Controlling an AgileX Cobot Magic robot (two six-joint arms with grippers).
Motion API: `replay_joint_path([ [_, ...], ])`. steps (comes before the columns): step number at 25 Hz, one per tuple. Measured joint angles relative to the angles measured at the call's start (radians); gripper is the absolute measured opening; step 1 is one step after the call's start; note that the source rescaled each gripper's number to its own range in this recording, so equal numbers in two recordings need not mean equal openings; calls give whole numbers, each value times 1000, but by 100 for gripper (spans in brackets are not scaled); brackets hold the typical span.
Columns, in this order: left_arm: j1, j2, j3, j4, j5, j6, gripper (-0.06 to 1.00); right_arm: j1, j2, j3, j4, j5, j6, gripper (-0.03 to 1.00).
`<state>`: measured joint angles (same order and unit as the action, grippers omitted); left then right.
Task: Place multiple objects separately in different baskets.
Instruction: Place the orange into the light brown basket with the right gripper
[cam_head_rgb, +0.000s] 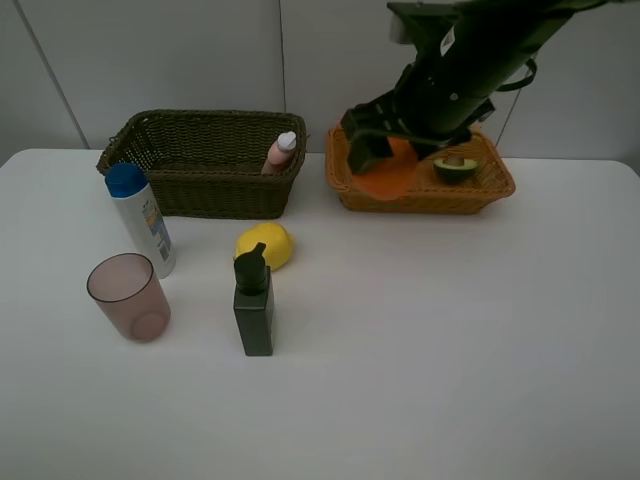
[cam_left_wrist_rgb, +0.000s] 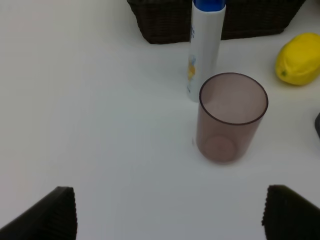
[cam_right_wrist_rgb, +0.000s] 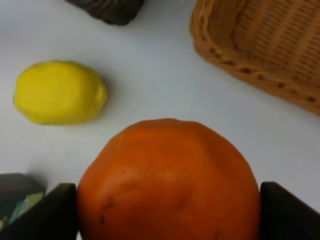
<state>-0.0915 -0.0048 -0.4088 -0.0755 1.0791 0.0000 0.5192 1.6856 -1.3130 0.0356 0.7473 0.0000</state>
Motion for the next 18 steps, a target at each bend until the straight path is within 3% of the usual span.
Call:
replay_joint_path([
  [13, 0, 0, 0, 0, 0, 0, 100, -185, 173, -193, -55, -6, 0, 61],
  [18, 0, 0, 0, 0, 0, 0, 100, -244, 254, -210, -56, -59, -13, 61],
])
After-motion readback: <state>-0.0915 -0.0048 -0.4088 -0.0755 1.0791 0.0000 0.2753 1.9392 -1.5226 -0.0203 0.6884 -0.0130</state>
